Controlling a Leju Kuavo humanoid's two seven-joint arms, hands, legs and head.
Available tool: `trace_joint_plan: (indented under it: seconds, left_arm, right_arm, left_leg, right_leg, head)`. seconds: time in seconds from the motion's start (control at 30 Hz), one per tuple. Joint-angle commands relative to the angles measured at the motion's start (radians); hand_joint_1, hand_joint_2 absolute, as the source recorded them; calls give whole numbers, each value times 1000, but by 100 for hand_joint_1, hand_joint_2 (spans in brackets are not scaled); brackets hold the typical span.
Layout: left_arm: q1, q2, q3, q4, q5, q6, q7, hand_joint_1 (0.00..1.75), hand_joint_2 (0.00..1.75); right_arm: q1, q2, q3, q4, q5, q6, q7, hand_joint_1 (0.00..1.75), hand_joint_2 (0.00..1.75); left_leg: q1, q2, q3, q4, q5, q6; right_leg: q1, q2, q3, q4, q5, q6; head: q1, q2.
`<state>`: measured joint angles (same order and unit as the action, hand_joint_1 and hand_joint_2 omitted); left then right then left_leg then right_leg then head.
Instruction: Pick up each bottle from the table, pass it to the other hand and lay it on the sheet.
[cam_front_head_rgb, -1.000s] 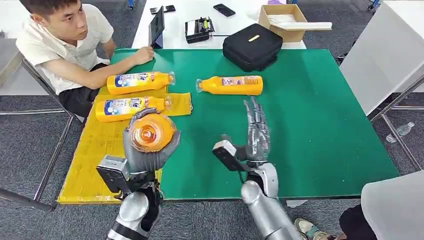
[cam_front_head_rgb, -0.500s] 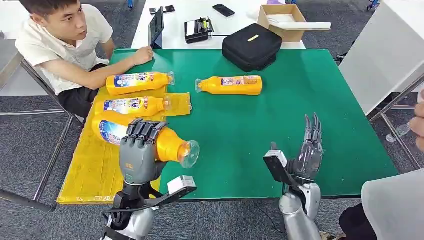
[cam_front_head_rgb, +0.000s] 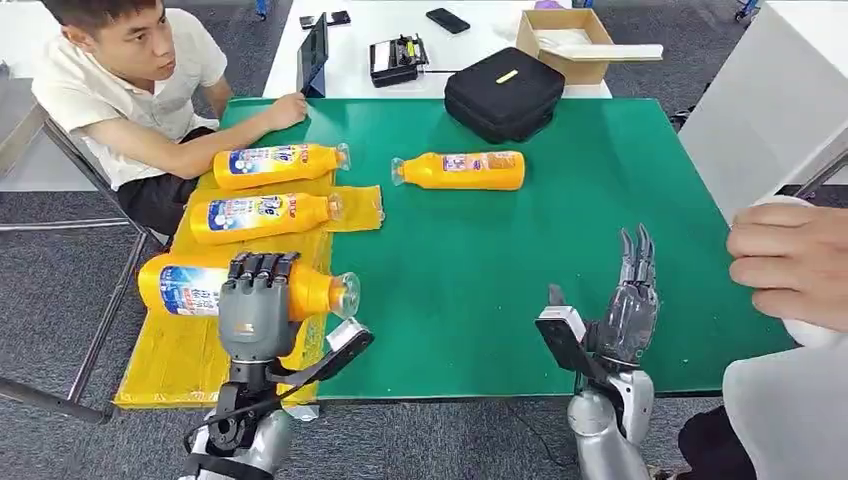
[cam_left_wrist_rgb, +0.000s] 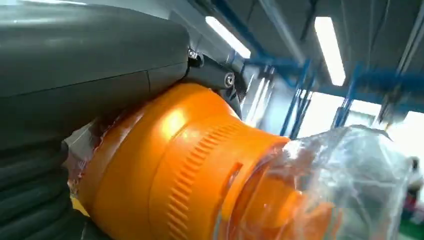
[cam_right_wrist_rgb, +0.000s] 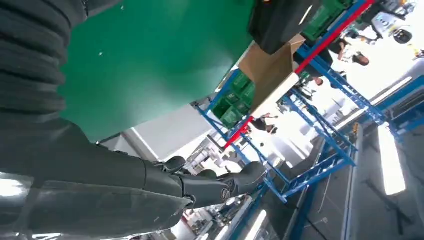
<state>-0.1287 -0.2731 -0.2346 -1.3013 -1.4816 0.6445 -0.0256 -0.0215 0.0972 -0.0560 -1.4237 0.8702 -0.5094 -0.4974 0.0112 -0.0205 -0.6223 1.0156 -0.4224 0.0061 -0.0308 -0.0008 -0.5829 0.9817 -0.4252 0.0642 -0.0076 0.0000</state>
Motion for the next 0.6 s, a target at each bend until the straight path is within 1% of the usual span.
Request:
trace_joint_plan:
  seconds: [0.03,0.07,0.1,0.17,0.2,0.23,0.27,0.33,0.37,0.43,0.5,0.53,0.6]
  left_arm:
    - [-144,39,37,331,-76,-172,120,175,175]
    - [-160,44,35,360,-89,-187,131,175,175]
    - [-174,47,34,385,-89,-203,140,175,175]
    - [-179,49,35,391,-89,-205,141,175,175]
    - [-179,49,35,391,-89,-205,141,166,175]
    - [-193,46,40,418,-87,-224,143,175,175]
    - [-201,41,50,435,-77,-240,144,175,175]
    - [-219,35,67,465,-45,-252,123,175,175]
    - [-225,32,72,477,-34,-258,114,173,175]
    - [-240,27,80,501,-20,-276,111,169,175]
    - [-254,25,89,527,0,-302,103,164,175]
    - [-259,27,87,535,2,-306,99,154,175]
    - [-259,27,87,535,2,-306,99,154,175]
  right_arm:
    - [-26,19,-54,14,-22,58,-33,0,175]
    - [-30,22,-53,16,-24,64,-34,0,175]
    - [-35,23,-53,19,-25,69,-35,0,175]
    - [-37,25,-52,20,-25,68,-35,0,175]
    - [-37,25,-52,20,-25,68,-35,0,175]
    - [-41,25,-49,26,-27,78,-37,0,175]
    - [-44,27,-47,28,-28,81,-39,0,175]
    - [-51,32,-42,37,-36,93,-44,0,175]
    - [-52,35,-40,40,-38,94,-44,0,175]
    - [-55,38,-37,47,-49,102,-49,0,175]
    - [-59,41,-34,57,-56,106,-53,0,175]
    - [-60,41,-33,60,-58,107,-55,0,175]
    - [-60,41,-33,60,-58,107,-55,0,175]
  left_leg:
    - [0,0,3,-1,0,0]
    - [0,0,2,-1,0,0]
    - [0,1,4,-1,0,0]
    - [0,1,2,-1,0,0]
    - [1,3,6,-1,-1,0]
    - [0,1,4,-1,0,0]
    - [1,2,5,-1,-1,0]
    - [0,1,3,-1,0,0]
    - [0,1,2,-1,0,0]
    - [1,4,6,0,-2,0]
    - [0,1,3,-1,0,0]
    - [0,2,3,-1,0,0]
    - [1,2,4,0,-1,0]
  right_leg:
    - [0,-1,4,-1,0,-3]
    - [0,-1,2,-1,0,-2]
    - [1,0,4,-1,0,-3]
    - [0,0,2,-1,0,-2]
    - [2,1,7,-2,0,-6]
    - [1,0,4,-1,0,-3]
    - [2,1,6,-1,-1,-5]
    - [1,0,4,-1,0,-3]
    - [0,0,3,0,0,-2]
    - [2,2,6,-1,-1,-5]
    - [1,0,4,-1,0,-3]
    - [1,1,3,-1,0,-3]
    - [1,1,4,-1,0,-3]
  head:
    - [0,0]
    - [0,0]
    - [0,0]
    - [0,0]
    - [0,0]
    - [0,0]
    - [0,0]
    - [0,0]
    - [0,0]
    - [0,0]
    - [0,0]
    - [0,0]
    - [0,0]
